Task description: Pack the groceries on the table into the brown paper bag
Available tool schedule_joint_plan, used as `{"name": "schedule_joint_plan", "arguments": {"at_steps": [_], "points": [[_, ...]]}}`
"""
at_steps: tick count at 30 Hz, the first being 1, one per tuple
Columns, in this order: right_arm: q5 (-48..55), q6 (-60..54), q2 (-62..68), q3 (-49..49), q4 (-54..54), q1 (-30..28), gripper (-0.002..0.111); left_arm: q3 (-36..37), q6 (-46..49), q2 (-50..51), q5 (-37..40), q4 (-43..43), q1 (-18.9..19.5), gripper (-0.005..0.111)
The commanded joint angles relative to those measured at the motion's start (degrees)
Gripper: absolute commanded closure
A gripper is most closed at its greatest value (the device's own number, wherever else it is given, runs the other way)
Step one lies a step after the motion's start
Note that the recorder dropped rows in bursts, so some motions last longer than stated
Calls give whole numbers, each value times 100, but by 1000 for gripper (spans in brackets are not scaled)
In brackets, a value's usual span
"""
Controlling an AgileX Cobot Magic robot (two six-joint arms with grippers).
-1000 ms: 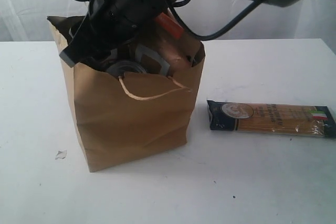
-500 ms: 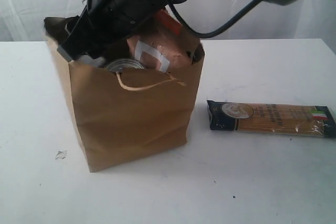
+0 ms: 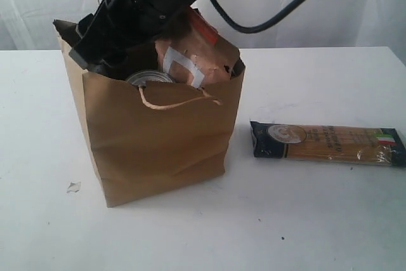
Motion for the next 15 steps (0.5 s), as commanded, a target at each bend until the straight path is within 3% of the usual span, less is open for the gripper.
{"name": "schedule_joint_plan", "arguments": {"at_steps": [1,15], "points": [[91,18,-462,-44,-63,-13,42,23,-10,-23,4,-30,-3,106],[504,662,-2094,-44,-1148,-13,42,23,-10,-23,4,-30,-3,106]]}}
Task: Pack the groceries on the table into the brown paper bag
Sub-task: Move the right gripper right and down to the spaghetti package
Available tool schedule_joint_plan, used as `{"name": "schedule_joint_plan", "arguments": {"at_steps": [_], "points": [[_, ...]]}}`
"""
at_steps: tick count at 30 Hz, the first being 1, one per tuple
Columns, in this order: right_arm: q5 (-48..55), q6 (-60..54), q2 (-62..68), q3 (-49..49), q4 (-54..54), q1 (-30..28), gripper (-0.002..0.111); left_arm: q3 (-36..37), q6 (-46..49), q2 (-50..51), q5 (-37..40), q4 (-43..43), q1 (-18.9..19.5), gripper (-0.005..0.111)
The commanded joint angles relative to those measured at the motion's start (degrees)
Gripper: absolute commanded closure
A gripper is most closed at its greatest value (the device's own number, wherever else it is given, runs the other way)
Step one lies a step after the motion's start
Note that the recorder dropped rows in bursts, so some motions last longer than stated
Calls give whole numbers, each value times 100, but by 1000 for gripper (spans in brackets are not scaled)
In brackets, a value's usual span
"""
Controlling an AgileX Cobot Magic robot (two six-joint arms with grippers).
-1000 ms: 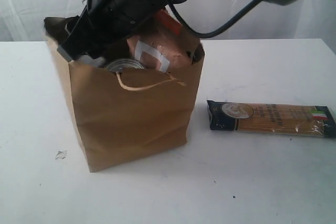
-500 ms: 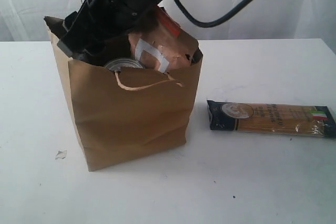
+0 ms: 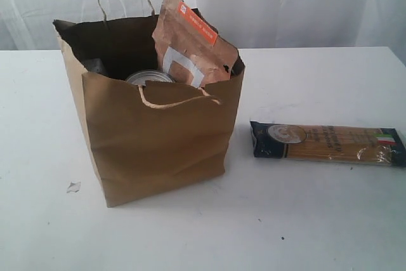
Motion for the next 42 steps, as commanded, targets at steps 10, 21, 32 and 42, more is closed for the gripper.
{"name": "schedule_joint_plan", "arguments": {"at_steps": [10,21,32,42], "points": [[1502,240,-1358,-44,-1500,-13,42,23,-10,-23,4,-30,-3,106],[2558,145,-2066,1279,-3233,-71,42,23,-10,-23,4,-30,-3,106],[1748,-1147,-792,4057,-2432,-949,42,23,-10,-23,4,-30,-3,106],[476,-2184,-394,4016,-1443,-1680,42,23,-10,-23,4,-30,-3,106]]}}
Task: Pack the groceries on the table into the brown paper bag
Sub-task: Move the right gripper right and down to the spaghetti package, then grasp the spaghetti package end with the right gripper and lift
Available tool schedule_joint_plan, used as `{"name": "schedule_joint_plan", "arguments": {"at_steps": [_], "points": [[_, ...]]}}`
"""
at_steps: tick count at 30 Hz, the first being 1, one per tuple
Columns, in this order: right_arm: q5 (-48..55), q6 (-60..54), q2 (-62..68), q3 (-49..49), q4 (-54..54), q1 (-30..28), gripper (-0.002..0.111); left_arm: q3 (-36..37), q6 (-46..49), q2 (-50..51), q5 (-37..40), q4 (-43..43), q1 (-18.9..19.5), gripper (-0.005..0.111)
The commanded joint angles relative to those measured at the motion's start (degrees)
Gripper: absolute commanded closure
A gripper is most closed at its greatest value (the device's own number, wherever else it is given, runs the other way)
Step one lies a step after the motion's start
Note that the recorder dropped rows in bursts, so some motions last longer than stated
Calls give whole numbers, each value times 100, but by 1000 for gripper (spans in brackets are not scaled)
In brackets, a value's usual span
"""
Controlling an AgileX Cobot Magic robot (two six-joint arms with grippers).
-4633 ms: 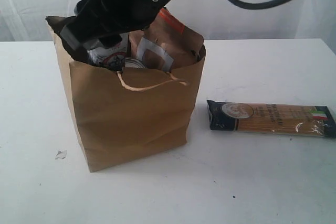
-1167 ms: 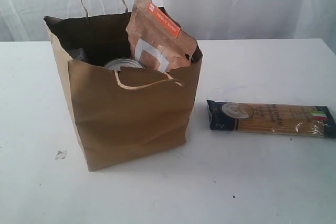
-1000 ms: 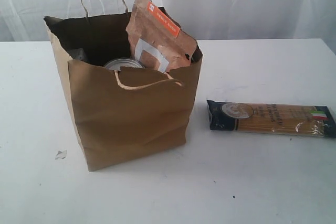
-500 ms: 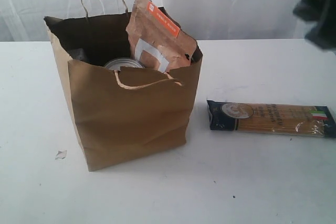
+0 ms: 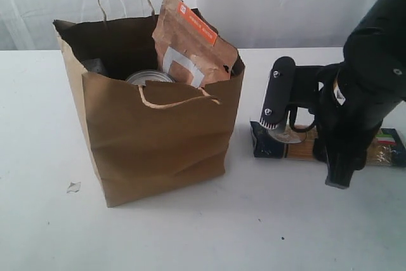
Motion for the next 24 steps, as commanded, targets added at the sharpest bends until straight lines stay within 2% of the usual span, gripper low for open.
{"name": "schedule_joint_plan", "arguments": {"at_steps": [1,4,10,14,19,24], "points": [[-590,-1191,5,-63,1213,-551,42,23,-10,-23,4,-30,-3,106],[-558,-1904,114,-208,1608,-889,42,23,-10,-23,4,-30,-3,106],[-398,-2266,747,-666,2106,-1476,38,23,-10,-23,4,-30,-3,106],[-363,-2938,1249,-945,2817,-1522,31,23,-10,-23,4,-30,-3,106],[-511,-3048,1960,-1344,2793,-1522,18,23,-10,-23,4,-30,-3,106],[-710,-3226,2638,-1712,2778,-1548,18,23,-10,-23,4,-30,-3,106]]}}
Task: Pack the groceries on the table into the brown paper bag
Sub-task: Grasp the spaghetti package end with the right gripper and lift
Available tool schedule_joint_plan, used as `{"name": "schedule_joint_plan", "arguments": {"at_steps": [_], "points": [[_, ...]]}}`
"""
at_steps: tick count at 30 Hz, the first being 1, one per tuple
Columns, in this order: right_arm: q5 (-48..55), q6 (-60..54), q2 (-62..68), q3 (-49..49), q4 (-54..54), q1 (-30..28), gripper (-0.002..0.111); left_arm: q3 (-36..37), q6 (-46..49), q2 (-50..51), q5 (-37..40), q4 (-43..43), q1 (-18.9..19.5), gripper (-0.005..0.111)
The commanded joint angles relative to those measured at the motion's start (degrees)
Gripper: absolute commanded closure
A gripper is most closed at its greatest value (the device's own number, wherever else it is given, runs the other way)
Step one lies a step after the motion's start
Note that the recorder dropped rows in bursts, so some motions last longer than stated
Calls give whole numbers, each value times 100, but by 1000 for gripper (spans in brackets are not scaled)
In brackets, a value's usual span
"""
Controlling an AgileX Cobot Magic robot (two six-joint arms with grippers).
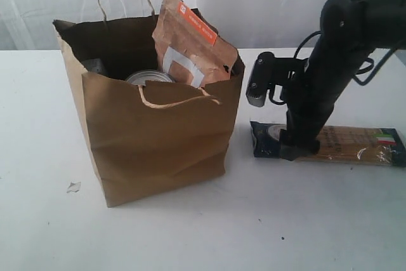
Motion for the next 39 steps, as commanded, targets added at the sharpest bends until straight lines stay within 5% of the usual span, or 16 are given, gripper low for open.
{"name": "schedule_joint_plan", "arguments": {"at_steps": [1,15,19,21,22,33,39], "points": [[-201,-284,567,-335,17,-103,18,23,-10,-23,4,-30,-3,106],[-440,-286,1916,-956,-73,-227,20,23,-10,-23,4,-30,-3,106],[830,1430,1962,-872,360,-227,59,23,-10,-23,4,-30,-3,106],[1340,2514,1874,-674,497,-227,97,23,-10,-23,4,-30,-3,106],[1392,2676,1802,-549,577,-215,107,23,-10,-23,4,-30,-3,106],[-200,3092,446,709,1189,-215,108,23,-10,-23,4,-30,-3,106],[-786,5126,420,772,1170,-258,108,23,-10,-23,4,-30,-3,106]]}}
